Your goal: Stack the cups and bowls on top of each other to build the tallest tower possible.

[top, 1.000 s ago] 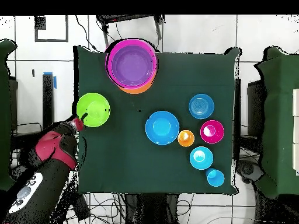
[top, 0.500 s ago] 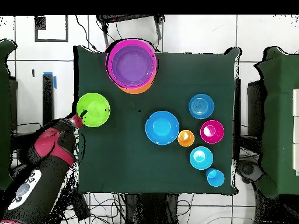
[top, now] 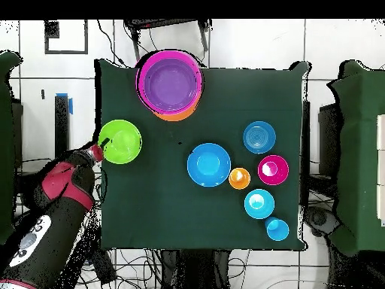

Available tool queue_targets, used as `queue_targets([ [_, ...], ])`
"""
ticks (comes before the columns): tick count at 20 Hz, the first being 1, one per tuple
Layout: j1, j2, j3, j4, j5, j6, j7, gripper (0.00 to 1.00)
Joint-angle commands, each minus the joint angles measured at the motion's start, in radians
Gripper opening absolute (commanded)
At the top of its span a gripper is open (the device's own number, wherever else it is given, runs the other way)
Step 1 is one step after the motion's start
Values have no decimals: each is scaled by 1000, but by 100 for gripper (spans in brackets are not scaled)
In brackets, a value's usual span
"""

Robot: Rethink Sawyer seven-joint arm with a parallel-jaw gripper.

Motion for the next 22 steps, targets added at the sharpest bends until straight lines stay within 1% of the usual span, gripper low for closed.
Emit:
queue_targets([
  [1, 21, 70, 52, -79, 42, 138, 189, 100],
  [6, 23, 81, 51, -82, 50, 130, 185, 100],
  [22, 16, 118, 64, -57, 45, 32, 178, 100],
])
